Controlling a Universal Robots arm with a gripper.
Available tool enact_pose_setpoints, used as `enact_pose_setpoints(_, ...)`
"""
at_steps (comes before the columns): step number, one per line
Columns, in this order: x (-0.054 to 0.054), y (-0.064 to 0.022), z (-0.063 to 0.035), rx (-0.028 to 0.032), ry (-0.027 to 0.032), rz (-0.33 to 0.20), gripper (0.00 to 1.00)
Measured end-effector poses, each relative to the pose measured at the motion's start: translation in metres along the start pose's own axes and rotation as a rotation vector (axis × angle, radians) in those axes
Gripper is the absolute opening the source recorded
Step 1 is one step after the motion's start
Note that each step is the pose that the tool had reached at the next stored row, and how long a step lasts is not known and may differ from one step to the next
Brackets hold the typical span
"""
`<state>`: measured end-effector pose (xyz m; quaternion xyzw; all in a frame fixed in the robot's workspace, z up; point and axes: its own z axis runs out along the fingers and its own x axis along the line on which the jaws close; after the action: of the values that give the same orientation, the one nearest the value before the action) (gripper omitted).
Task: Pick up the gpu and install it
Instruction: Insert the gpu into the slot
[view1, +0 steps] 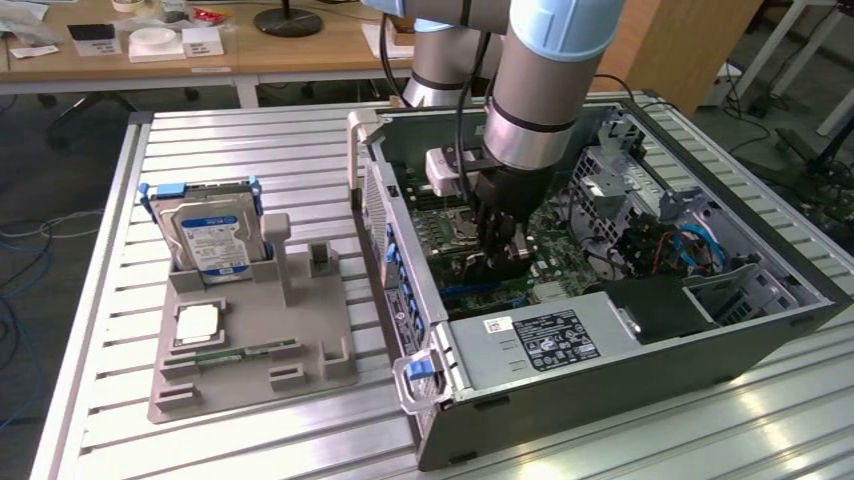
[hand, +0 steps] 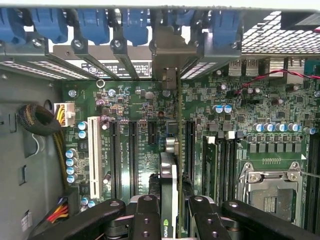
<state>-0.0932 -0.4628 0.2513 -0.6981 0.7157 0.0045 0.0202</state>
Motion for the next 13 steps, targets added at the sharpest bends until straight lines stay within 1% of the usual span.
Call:
enact_pose_setpoints(5, -0.0002, 0.0001, 0.0013, 0.0, 0.003, 0.001, 0.27)
enact_pose_setpoints(13, -0.0005, 0.0003, 0.003, 0.0, 0.0034, 0.003, 0.27)
